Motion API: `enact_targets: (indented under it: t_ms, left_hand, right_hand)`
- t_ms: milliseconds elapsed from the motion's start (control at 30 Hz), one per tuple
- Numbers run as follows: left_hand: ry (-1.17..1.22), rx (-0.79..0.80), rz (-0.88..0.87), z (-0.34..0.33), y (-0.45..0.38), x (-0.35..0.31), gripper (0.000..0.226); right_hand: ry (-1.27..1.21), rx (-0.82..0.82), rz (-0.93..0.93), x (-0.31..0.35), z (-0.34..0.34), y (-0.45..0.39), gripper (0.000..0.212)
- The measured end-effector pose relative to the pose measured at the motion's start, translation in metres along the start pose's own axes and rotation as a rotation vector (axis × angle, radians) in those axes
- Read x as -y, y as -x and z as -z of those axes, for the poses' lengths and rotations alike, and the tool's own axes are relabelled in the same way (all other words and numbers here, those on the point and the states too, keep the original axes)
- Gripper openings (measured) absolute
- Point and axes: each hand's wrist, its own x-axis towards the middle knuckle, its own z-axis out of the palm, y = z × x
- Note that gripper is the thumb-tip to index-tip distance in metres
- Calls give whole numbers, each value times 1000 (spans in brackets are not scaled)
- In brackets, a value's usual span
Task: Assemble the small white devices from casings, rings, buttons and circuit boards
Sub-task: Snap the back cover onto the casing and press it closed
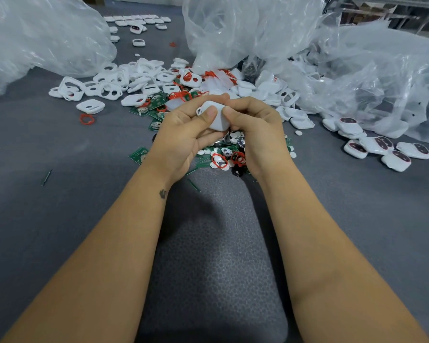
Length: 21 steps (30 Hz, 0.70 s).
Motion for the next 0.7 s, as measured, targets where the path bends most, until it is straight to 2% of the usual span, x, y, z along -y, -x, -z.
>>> enact_targets:
  t_ms: [133,300,400,533,700]
  left_hand:
    - [21,-48,4,-4,0,0,20]
    - [177,-156,10,-8,-3,-1,20]
    - [86,-180,13,-7,-3,-3,18]
    - [-70,-257,53,-6,-2,-3,15]
    - [191,-279,51,-12,-1,-2,32]
  right_hand:
    - [36,-30,21,-2,-2,1,14]
    - [148,-23,-15,-5,-6,1,15]
    - [162,3,-26,-4,-6,1,9]
    - [94,-75,25,-2,-5,0,7]
    - [233,-54,20,-5,-5,1,12]
